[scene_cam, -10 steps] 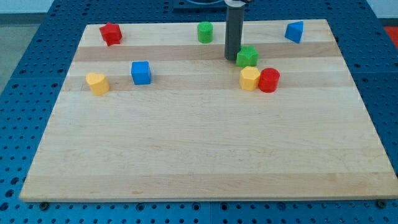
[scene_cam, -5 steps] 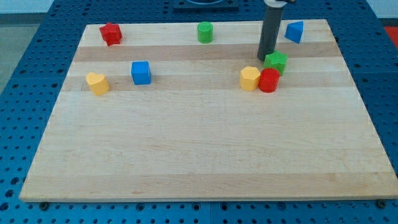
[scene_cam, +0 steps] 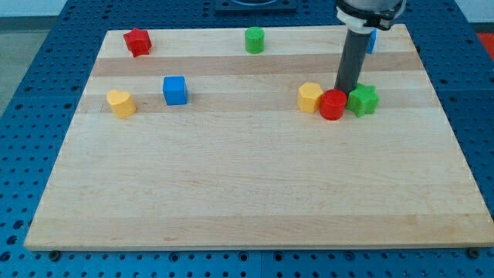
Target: Move the green star towards the center right
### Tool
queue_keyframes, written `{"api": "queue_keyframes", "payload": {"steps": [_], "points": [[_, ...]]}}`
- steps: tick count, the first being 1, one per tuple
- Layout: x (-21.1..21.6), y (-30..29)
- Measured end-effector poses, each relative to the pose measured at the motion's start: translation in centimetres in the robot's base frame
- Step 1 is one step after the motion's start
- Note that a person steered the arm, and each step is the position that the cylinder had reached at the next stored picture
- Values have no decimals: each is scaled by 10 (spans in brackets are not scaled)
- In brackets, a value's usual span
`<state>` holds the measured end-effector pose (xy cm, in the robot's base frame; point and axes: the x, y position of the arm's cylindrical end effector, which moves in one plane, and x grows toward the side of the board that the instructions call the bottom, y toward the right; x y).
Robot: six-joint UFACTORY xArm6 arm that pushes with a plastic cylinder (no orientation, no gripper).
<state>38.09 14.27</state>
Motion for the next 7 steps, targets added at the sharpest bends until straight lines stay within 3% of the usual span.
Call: {"api": "queue_keyframes", "payload": {"steps": [7], "points": [[63,19]]}}
